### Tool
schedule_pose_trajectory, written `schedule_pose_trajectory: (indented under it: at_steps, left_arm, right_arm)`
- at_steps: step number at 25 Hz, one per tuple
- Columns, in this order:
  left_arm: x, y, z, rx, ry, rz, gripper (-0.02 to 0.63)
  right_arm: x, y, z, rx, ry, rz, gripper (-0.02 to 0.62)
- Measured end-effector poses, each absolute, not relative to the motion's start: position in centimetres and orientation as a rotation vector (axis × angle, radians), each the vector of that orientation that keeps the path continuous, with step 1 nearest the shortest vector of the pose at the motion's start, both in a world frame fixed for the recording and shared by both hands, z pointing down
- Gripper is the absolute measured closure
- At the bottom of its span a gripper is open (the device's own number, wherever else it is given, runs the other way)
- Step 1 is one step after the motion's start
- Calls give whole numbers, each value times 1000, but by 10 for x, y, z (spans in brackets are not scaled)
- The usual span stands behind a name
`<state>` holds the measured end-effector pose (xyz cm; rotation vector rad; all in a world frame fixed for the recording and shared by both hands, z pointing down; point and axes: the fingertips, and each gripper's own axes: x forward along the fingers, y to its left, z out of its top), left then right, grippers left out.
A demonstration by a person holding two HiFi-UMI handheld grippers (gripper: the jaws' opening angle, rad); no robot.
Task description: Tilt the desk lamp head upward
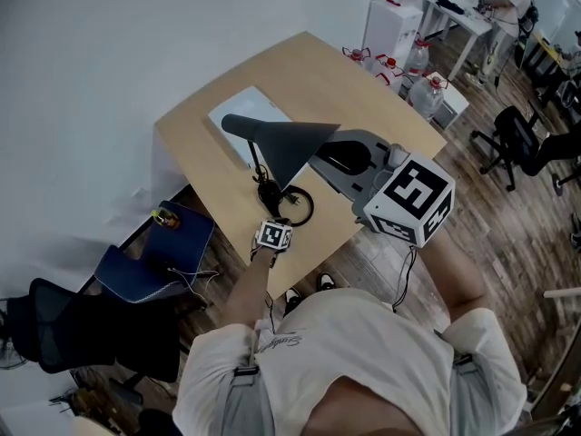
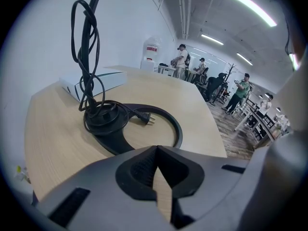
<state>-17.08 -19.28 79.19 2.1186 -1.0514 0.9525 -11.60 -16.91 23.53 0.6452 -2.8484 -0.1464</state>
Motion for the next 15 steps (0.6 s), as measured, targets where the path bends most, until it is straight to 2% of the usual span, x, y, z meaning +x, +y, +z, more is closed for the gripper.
schedule_pose_trajectory:
  at_steps: [15]
  left_arm:
    - [-171, -191, 793, 2079, -1115, 991, 591]
  right_arm:
    - [-83, -166, 253, 779, -2941, -3, 600]
